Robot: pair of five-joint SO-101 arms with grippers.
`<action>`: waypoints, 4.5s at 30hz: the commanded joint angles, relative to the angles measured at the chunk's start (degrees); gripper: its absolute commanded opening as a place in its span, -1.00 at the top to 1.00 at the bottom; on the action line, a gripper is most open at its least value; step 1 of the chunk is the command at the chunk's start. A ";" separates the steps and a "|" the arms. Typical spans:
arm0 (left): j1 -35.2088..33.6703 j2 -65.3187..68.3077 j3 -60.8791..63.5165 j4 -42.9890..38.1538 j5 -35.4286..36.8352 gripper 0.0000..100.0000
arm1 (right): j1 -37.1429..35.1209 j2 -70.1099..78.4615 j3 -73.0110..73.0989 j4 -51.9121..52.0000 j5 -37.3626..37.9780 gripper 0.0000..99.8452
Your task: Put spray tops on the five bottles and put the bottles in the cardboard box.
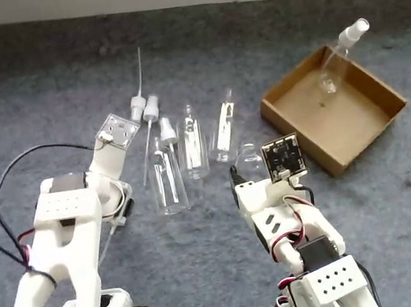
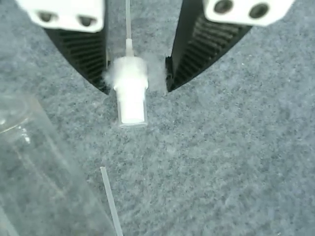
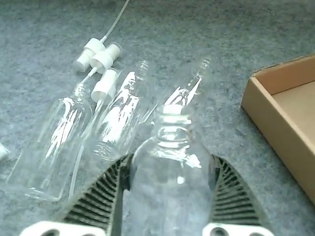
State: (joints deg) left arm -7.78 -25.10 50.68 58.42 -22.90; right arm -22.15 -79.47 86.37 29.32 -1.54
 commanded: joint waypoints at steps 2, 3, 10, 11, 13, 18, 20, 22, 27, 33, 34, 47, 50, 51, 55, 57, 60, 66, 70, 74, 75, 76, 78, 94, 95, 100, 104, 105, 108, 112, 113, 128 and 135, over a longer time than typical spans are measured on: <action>1.54 9.10 -7.34 1.58 -0.62 0.71 | 0.04 -1.10 -0.66 -1.80 -0.44 0.73; 1.54 10.33 -7.25 1.58 -0.62 0.71 | 0.04 -1.10 -0.66 -1.80 -0.44 0.73; 1.63 11.47 -6.20 1.58 -0.70 0.71 | 0.04 -1.10 -0.66 -1.80 -0.44 0.73; 1.63 11.74 -5.76 1.32 -0.70 0.71 | 0.04 -1.10 -0.66 -1.80 -0.44 0.73; 1.54 11.82 -4.97 1.23 -0.70 0.71 | 0.04 -1.10 -0.66 -1.80 -0.44 0.73; 1.54 11.82 -5.14 1.32 -0.53 0.74 | 0.04 -1.10 -0.66 -1.80 -0.44 0.73; 1.54 11.82 -5.23 1.58 -0.53 0.85 | 0.04 -1.10 -0.66 -1.80 -0.44 0.73; 1.54 11.82 -5.05 1.58 -0.53 0.97 | 0.04 -1.10 -0.66 -1.80 -0.44 0.73; 1.54 11.82 -4.97 1.58 -0.53 0.94 | 0.04 -1.10 -0.66 -1.80 -0.44 0.73; 1.54 11.30 -6.20 1.49 -0.62 0.95 | 0.04 -1.10 -0.66 -1.80 -0.44 0.73; 1.54 11.30 -6.46 1.58 -0.62 0.95 | 0.04 -1.10 -0.66 -1.80 -0.44 0.73; 1.54 11.82 -6.64 4.92 -0.53 0.79 | 0.04 -1.10 -0.66 -1.80 -0.44 0.73; 1.54 11.82 -6.20 4.92 -0.62 0.82 | 0.04 -1.10 -0.66 -1.80 -0.44 0.73; 1.54 11.91 -6.20 4.92 -0.62 0.82 | 0.04 -1.10 -0.66 -1.80 -0.44 0.73; 1.54 11.91 -6.20 4.92 -0.62 0.82 | 0.04 -1.10 -0.66 -1.80 -0.44 0.73; 1.54 11.91 -6.20 4.92 -0.62 0.82 | 0.04 -1.10 -0.66 -1.80 -0.44 0.73; 1.54 11.91 -6.11 5.27 -0.53 0.82 | 0.04 -1.10 -0.66 -1.80 -0.44 0.73; 1.54 11.91 -6.11 5.27 -0.53 0.77 | 0.04 -1.10 -0.66 -1.80 -0.44 0.73; 1.54 11.91 -6.11 5.36 -0.62 0.64 | 0.04 -1.10 -0.66 -1.80 -0.44 0.73; 1.54 11.91 -6.11 5.36 -0.62 0.68 | 0.04 -1.10 -0.66 -1.80 -0.44 0.73; 1.54 11.91 -6.11 5.36 -0.62 0.70 | 0.04 -1.10 -0.66 -1.80 -0.44 0.73; 1.54 11.91 -6.11 5.36 -0.62 0.71 | 0.04 -1.10 -0.66 -1.80 -0.44 0.73; 1.54 11.91 -6.11 5.27 -0.62 0.74 | 0.04 -1.10 -0.66 -1.80 -0.44 0.73; 1.54 11.91 -3.12 4.92 -0.70 0.75 | 0.04 -1.10 -0.66 -1.80 -0.44 0.73; 1.54 11.91 -3.12 4.92 -0.70 0.75 | 0.04 -1.10 -0.66 -1.80 -0.44 0.73; 1.54 11.91 -3.12 4.92 -0.53 0.76 | 0.04 -1.10 -0.66 -1.80 -0.44 0.73; 1.54 11.91 -3.47 4.75 -0.62 0.91 | 0.04 -1.10 -0.66 -1.80 -0.44 0.73; 1.63 11.91 -3.38 4.22 -0.62 0.95 | 0.04 -1.10 -0.66 -1.80 -0.44 0.73; 1.36 11.91 -3.03 1.32 -0.62 0.99 | 0.04 -1.10 -0.66 -1.80 -0.44 0.73; 1.54 11.30 -3.65 1.93 -0.62 0.99 | -0.22 -1.10 -0.66 -1.80 -0.44 0.73; 1.54 11.30 -4.53 2.55 -0.62 0.99 | -0.22 -1.19 -0.66 -1.80 -0.44 0.73; 1.71 11.30 -39.96 35.16 -0.44 0.99 | -6.46 -1.19 -0.66 -4.88 -0.44 0.73; 9.27 11.30 -51.91 40.26 -0.35 0.99 | -7.52 -1.10 2.86 -12.26 -0.44 0.73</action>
State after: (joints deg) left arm -4.88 -12.97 6.90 97.27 -22.99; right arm -28.84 -79.47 89.54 21.23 -1.63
